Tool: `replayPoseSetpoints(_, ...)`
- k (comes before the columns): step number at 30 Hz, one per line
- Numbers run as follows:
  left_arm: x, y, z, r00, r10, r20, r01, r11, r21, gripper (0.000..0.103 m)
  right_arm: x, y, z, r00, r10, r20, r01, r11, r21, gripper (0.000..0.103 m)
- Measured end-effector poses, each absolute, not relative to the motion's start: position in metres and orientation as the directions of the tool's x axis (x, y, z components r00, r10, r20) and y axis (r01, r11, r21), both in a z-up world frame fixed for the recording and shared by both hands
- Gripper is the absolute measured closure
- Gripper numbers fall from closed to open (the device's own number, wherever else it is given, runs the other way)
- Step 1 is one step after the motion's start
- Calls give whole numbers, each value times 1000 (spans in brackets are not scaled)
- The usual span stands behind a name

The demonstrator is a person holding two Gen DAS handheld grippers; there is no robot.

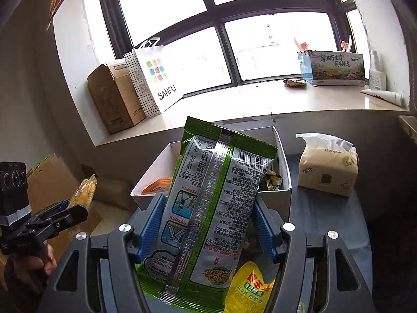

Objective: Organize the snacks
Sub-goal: 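Grasp the green seaweed bag with the right gripper while the left holds the chip bag, then lower both held bags into the white box and open both grippers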

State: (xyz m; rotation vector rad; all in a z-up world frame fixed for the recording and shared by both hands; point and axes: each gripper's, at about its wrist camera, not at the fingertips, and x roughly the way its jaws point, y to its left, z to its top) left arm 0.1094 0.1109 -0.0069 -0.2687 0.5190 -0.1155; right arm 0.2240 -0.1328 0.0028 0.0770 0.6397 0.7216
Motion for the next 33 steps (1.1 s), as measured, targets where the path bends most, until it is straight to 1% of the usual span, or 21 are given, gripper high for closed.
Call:
replayPoseSetpoints(3, 156, 113, 8, 865, -182, -468, 49, 958, -282, 23, 256, -124, 14, 551, 636, -540, -593, 754, 284, 34)
replayPoseSetpoints(6, 204, 116, 16, 855, -171, -490, 36, 961, -273, 23, 292, -114, 23, 545, 623, -561, -594, 759, 265, 34)
replayPoseSetpoints(9, 243, 120, 17, 843, -160, -513, 18, 963, -271, 23, 326, -99, 28, 547, 594, -590, -592, 773, 230, 34)
replayPoseSetpoints(12, 270, 128, 14, 840, -138, -524, -7, 964, -266, 23, 355, -88, 27, 526, 588, -615, -592, 772, 232, 33)
replayPoseSetpoints(14, 287, 135, 6, 820, -129, -558, -30, 963, -267, 16, 373, -80, 20, 468, 607, -643, -604, 750, 269, 24)
replayPoseSetpoints(15, 294, 137, 1, 801, -105, -589, -64, 964, -259, 4, 380, -75, 16, 446, 599, -665, -600, 751, 274, 11)
replayPoseSetpoints(16, 298, 140, -5, 787, -74, -613, -99, 965, -243, 0, 385, -72, 12, 457, 567, -685, -582, 773, 252, 2)
replayPoseSetpoints(17, 298, 143, -9, 784, -67, -617, -102, 967, -234, 0, 388, -71, 9, 483, 532, -696, -562, 797, 220, 0)
replayPoseSetpoints(18, 296, 144, -12, 784, -61, -617, -103, 968, -227, 0, 389, -72, 7, 504, 515, -694, -552, 810, 200, 0)
replayPoseSetpoints(21, 286, 151, -17, 783, -59, -619, -118, 963, -241, 0, 385, -81, 3, 495, 553, -670, -563, 792, 238, 0)
replayPoseSetpoints(23, 281, 154, -18, 783, -72, -617, -120, 957, -263, 0, 380, -85, 2, 502, 547, -669, -554, 798, 236, 0)
replayPoseSetpoints(26, 264, 154, -15, 784, -71, -617, -119, 958, -261, 0, 369, -91, 7, 518, 548, -657, -556, 799, 228, 0)
replayPoseSetpoints(29, 243, 147, -6, 799, -81, -596, -86, 965, -247, 0, 349, -98, 21, 517, 590, -620, -581, 774, 252, 0)
replayPoseSetpoints(33, 205, 129, 8, 830, -133, -542, 1, 971, -237, 0, 314, -111, 40, 514, 648, -562, -626, 731, 269, 0)
